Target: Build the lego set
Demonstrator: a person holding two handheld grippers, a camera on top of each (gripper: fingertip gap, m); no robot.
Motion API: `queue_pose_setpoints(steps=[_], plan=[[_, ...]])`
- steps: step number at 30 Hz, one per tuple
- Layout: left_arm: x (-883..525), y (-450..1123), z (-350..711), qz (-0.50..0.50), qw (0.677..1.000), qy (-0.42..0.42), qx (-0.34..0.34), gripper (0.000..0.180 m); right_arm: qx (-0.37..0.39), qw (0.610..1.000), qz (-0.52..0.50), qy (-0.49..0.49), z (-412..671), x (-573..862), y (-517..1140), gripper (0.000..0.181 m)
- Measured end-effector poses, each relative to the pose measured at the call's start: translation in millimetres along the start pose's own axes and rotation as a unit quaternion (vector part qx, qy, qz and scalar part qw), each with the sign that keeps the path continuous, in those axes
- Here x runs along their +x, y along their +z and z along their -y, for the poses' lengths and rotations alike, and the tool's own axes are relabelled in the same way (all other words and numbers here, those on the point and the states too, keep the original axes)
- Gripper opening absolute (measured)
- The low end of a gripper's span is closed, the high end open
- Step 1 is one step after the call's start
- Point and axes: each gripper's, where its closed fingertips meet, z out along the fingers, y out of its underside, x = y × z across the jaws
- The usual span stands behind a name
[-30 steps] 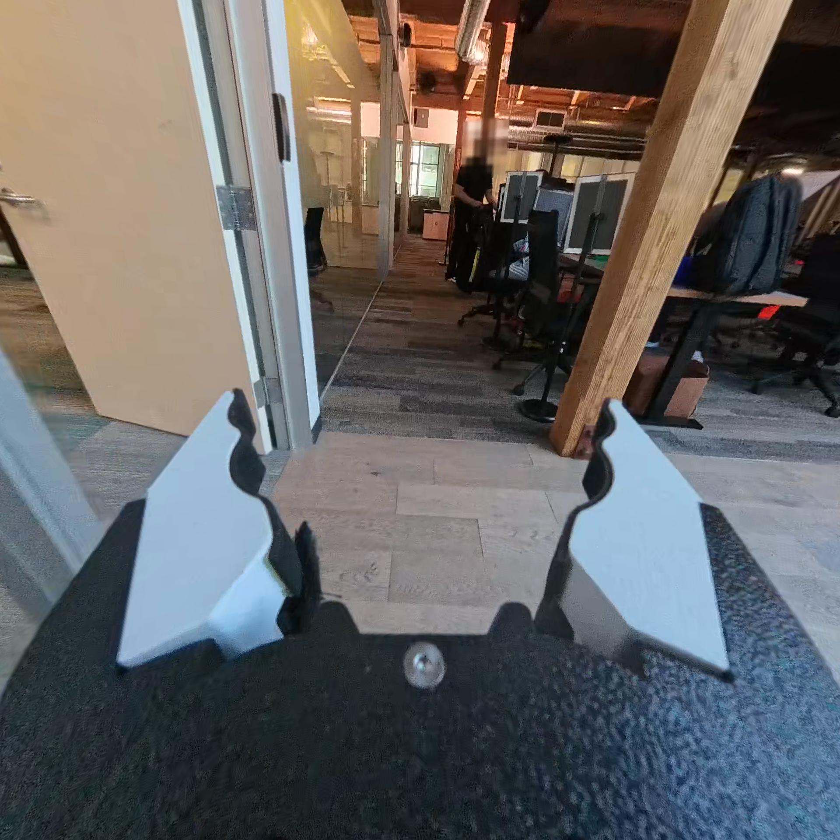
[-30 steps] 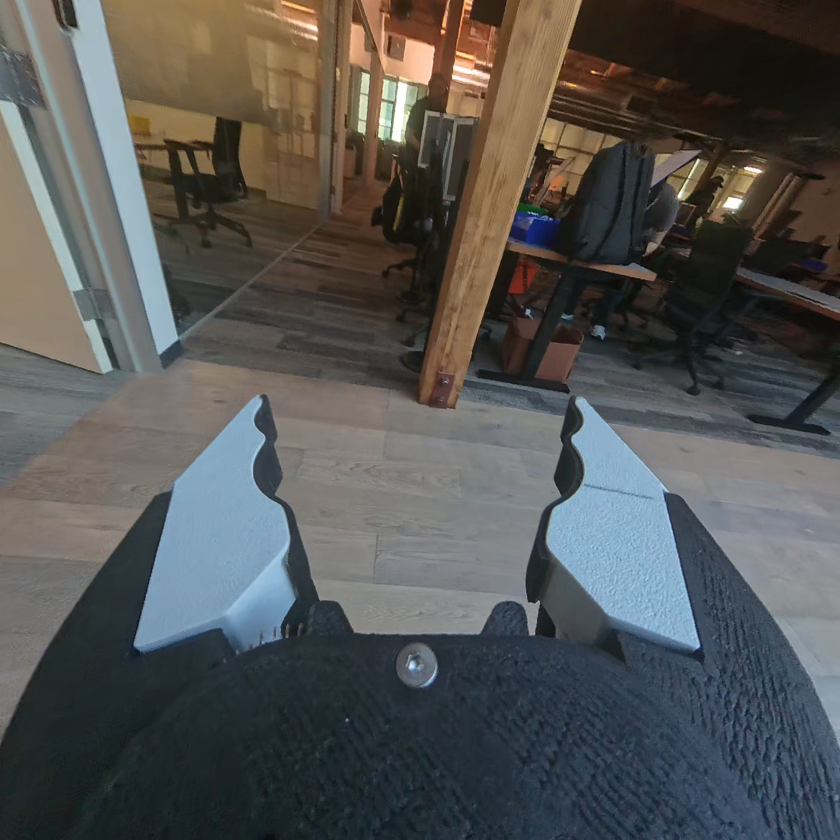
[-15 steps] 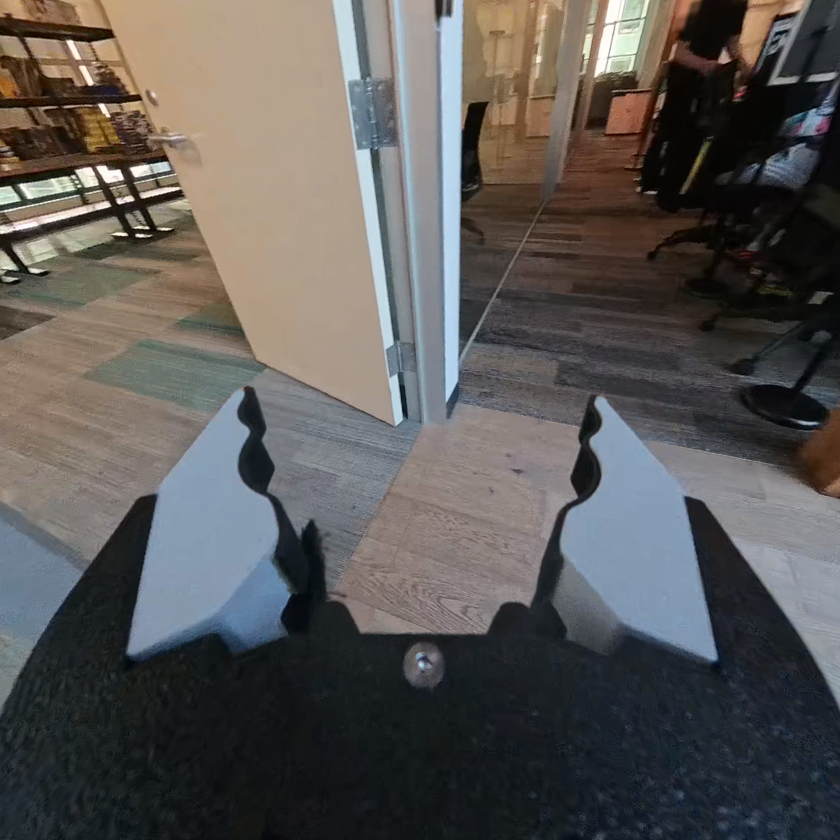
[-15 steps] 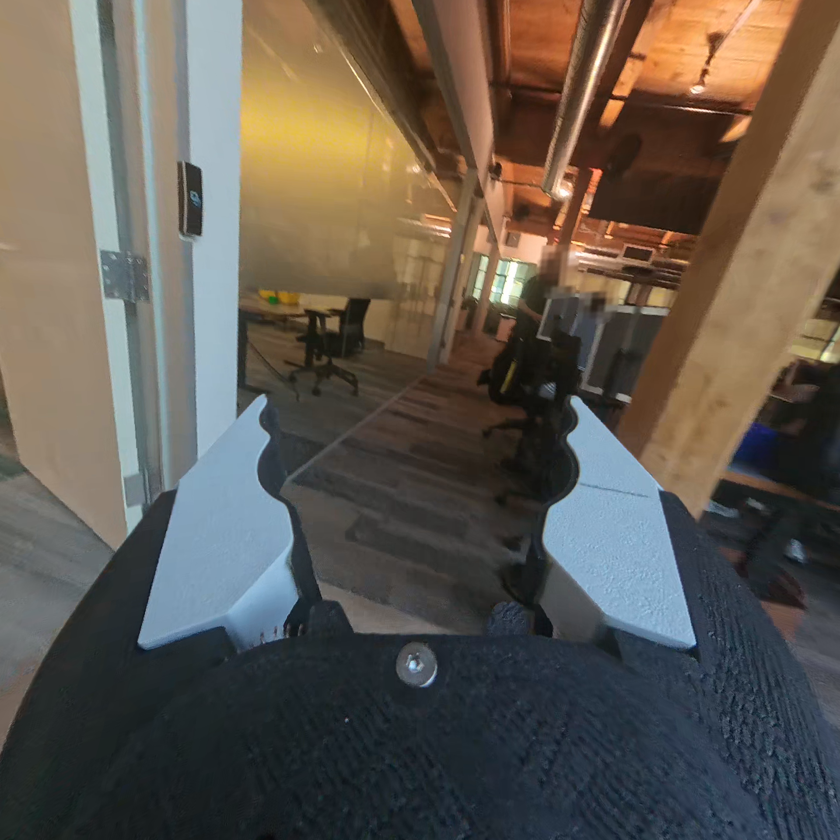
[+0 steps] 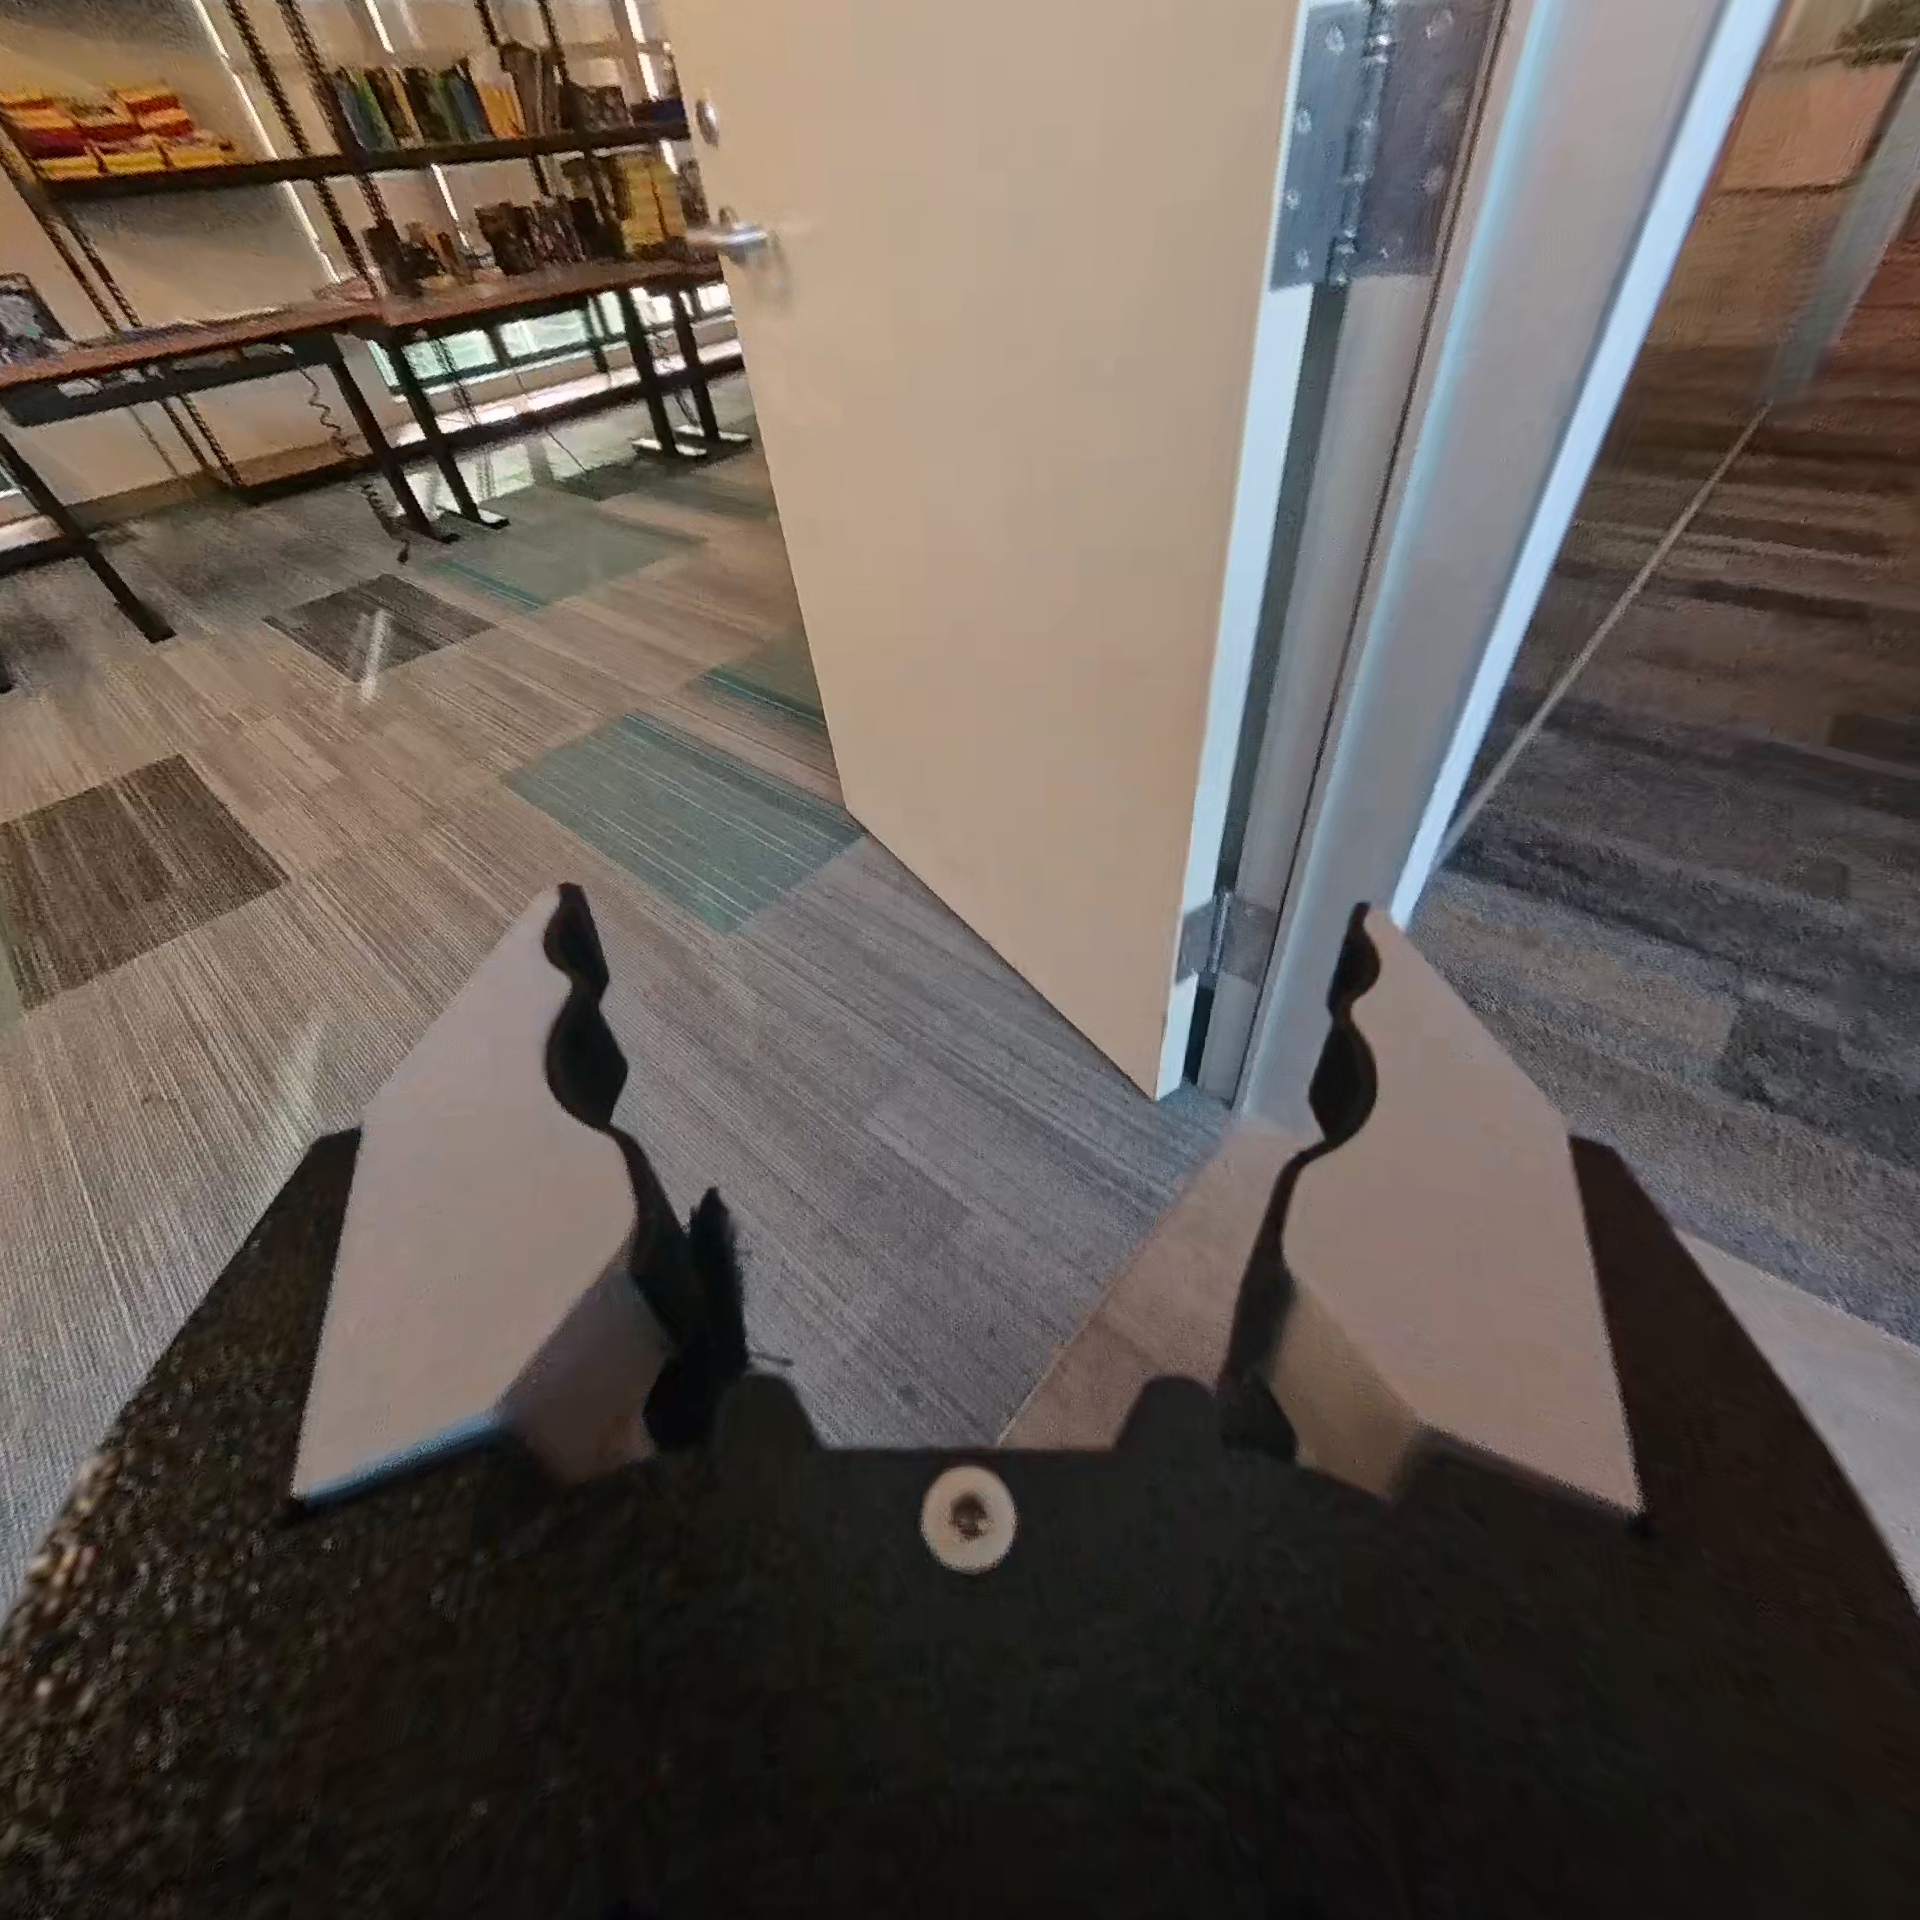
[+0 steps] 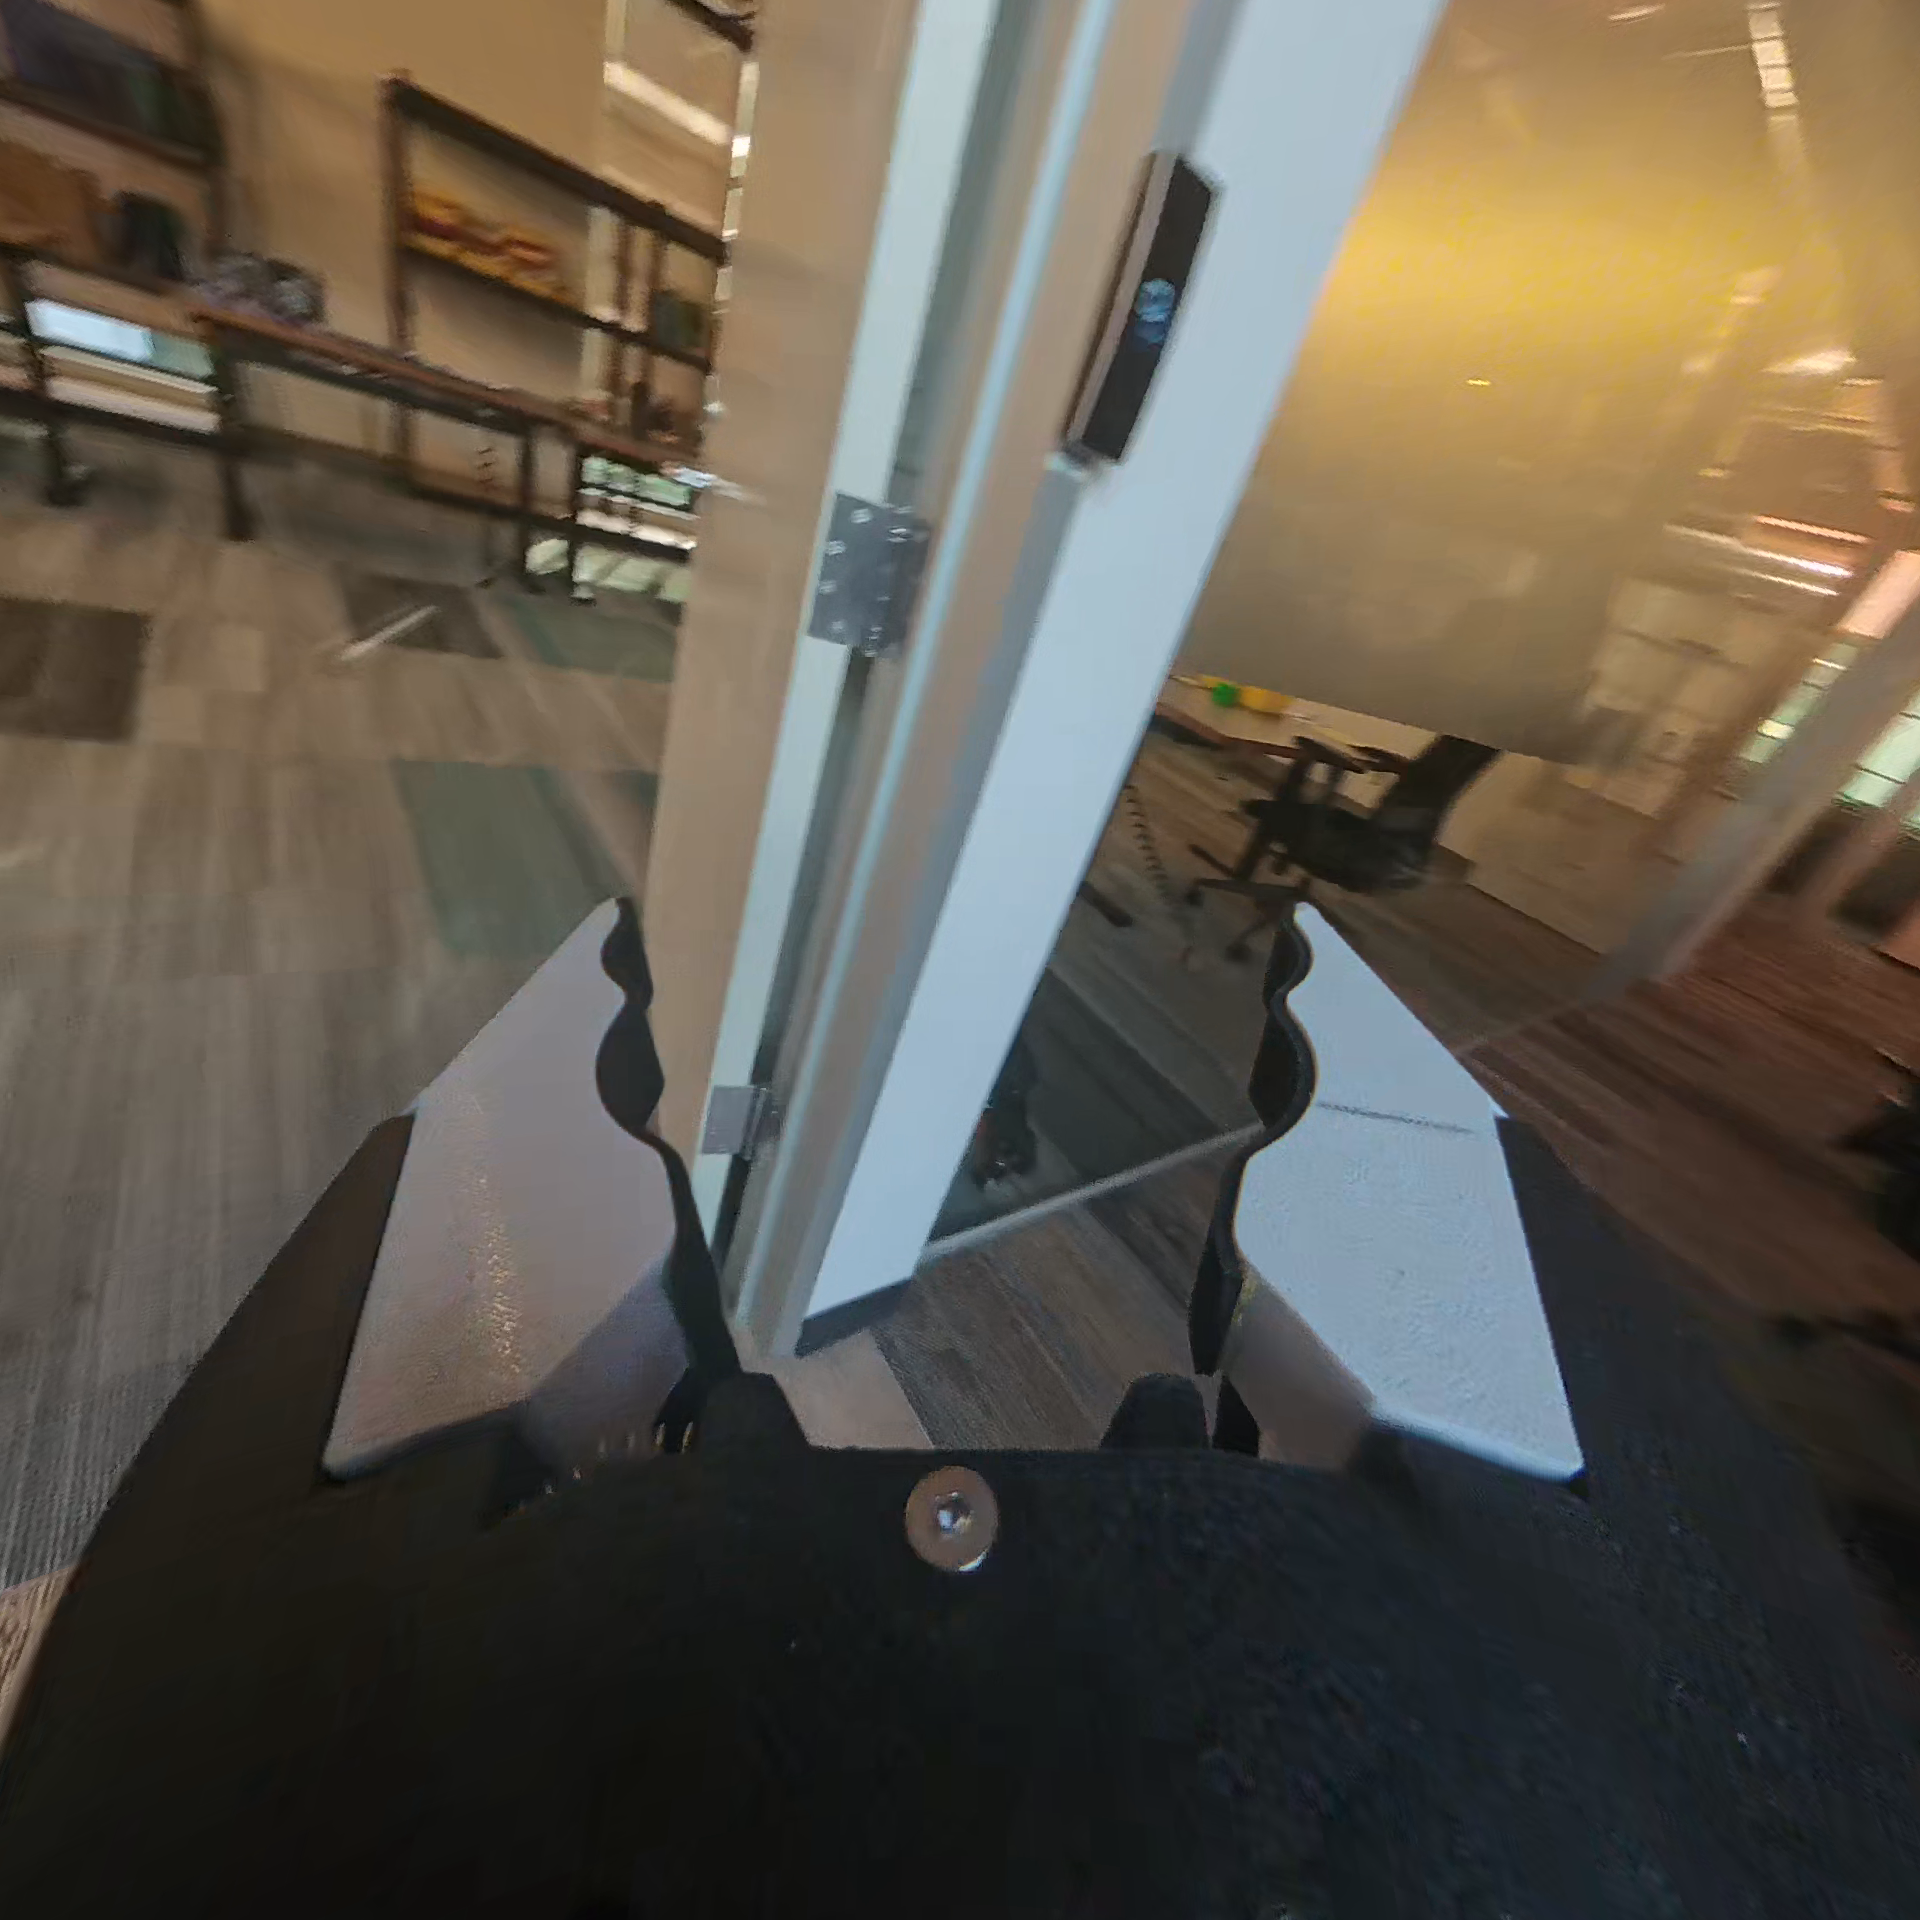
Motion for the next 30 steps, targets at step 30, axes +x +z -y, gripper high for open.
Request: queue_pose_setpoints(steps=[30], plan=[[-535,126,-117,0.565,0.784,-0.252,-0.063,0.148,0.126,0.782,0.61,0.006,113,-770,710,0.122]])
